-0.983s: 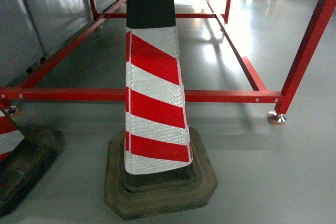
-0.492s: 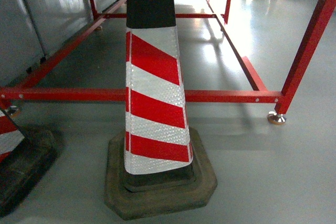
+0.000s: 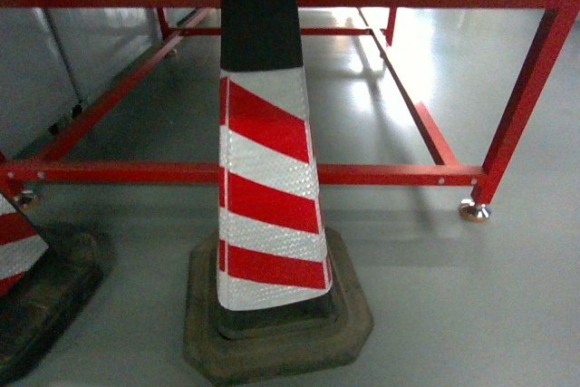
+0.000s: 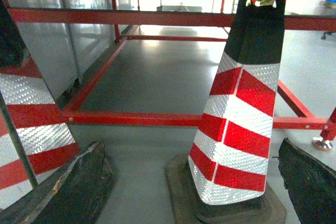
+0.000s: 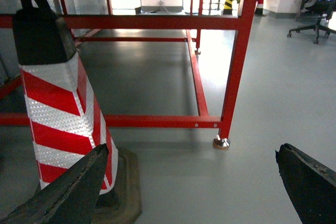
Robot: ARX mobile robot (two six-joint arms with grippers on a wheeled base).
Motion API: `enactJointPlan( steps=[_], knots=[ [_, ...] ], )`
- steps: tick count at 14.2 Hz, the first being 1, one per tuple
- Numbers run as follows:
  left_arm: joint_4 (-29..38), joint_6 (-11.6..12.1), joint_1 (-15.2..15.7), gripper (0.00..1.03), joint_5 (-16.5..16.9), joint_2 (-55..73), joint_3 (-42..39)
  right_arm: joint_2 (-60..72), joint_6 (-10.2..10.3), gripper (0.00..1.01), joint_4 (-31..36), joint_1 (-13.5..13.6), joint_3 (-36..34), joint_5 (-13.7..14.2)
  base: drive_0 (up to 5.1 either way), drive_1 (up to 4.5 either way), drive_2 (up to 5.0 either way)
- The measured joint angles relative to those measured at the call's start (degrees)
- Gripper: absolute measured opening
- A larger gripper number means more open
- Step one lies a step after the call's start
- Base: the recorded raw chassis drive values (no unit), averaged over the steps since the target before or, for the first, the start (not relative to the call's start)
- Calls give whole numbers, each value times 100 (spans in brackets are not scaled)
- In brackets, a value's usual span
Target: Pick blue part to blue bin on bottom shelf
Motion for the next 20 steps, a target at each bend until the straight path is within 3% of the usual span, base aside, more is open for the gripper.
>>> enactJointPlan(
  steps=[20],
  knots=[
    [24,4,0,98,-4,0,0,0,4,98,17,0,0,11,0,0,0]
  ],
)
